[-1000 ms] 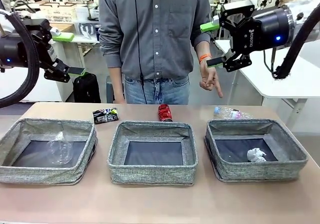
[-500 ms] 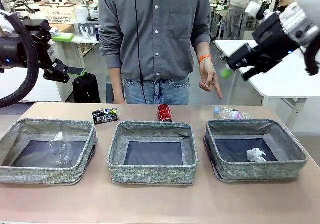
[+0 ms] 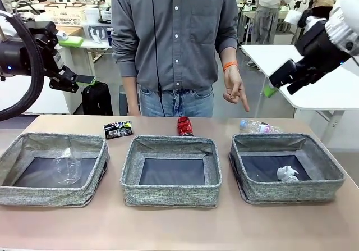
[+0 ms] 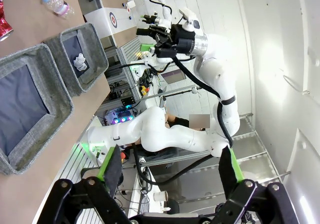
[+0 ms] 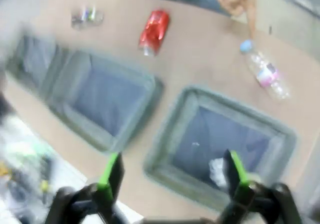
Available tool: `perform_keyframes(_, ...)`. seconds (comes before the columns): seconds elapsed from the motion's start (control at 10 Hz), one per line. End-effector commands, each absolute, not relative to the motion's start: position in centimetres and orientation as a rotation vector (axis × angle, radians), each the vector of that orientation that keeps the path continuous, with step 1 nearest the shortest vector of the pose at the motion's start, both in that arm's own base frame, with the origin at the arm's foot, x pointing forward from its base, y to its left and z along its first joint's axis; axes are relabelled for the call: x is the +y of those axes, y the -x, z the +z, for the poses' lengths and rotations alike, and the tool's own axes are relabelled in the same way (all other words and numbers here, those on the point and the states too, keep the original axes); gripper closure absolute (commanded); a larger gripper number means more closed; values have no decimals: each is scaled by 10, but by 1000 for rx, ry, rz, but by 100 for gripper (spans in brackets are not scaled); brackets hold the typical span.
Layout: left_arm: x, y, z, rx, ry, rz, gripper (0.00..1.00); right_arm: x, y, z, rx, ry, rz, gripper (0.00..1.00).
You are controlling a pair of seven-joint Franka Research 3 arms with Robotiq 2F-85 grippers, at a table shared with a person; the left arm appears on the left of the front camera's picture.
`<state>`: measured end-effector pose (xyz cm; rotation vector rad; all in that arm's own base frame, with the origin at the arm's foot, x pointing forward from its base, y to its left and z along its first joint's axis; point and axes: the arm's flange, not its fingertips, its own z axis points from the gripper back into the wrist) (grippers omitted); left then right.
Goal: Sort the waste into the appropriate baskets.
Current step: Pick up the waste item pointed out by the person.
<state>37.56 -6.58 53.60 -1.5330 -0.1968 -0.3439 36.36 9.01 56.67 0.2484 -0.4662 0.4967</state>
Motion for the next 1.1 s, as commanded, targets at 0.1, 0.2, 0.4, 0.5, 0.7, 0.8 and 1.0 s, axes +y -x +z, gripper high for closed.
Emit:
perform_keyframes(0.1,-68,-374,541,-196,1551,-331,1,36,-420,550,-411,45,1253,0)
perform_keyframes(0.2,-68,-374,541,-196,1551,-331,1,24,-437,551,-354,56,1300,0)
perform_keyframes(0.4,-68,-374,541,-196,1551,-331,1,8,-464,551,-287,108,1270,0)
perform_keyframes(0.5,-68,-374,541,-196,1551,-331,1,4,-476,545,-258,130,1199,0)
perform_keyframes(0.7,-68,-374,541,-196,1551,-331,1,5,-465,542,-257,90,1238,0)
perform_keyframes(0.8,-68,-374,541,-196,1551,-331,1,5,-465,542,-257,90,1238,0)
perform_keyframes(1.0,-68,-374,541,-196,1551,-331,1,9,-483,536,-298,198,1346,0)
